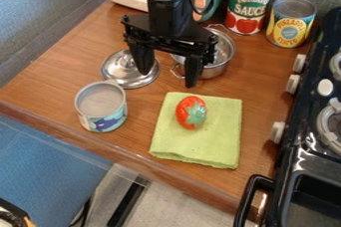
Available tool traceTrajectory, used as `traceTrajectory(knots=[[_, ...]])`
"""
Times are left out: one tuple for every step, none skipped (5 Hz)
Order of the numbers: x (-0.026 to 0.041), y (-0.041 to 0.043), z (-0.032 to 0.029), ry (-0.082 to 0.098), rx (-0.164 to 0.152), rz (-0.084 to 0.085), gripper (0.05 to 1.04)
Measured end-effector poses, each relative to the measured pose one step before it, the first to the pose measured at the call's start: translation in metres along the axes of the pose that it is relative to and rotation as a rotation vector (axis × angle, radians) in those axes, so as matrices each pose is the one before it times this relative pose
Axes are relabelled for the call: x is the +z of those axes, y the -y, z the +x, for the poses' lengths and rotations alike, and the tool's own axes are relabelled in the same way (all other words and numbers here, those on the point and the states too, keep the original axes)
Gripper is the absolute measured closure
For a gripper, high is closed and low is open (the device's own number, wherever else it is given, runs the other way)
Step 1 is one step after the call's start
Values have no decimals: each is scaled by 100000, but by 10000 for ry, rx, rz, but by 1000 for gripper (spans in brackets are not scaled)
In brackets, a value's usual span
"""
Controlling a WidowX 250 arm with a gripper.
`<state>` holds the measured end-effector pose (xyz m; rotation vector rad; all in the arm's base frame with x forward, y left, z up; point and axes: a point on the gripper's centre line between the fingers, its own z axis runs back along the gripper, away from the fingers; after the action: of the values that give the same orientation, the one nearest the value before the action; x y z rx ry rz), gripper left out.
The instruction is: Move the silver pot to the left side of the table
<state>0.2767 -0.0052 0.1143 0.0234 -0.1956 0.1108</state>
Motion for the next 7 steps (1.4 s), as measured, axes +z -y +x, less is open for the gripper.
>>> traceTrajectory(knots=[[-715,13,-263,-270,41,52,83],[-319,563,1477,141,128,36,83],[-539,1099,2910,432,-55,128,83],[-2044,1450,2591,238,-113,-80,83],[-2518,472,1586,-30,-75,56,83],[-2548,647,805,-320,-90,-238,83],[-1563,85,1052,-173,-50,16,133]])
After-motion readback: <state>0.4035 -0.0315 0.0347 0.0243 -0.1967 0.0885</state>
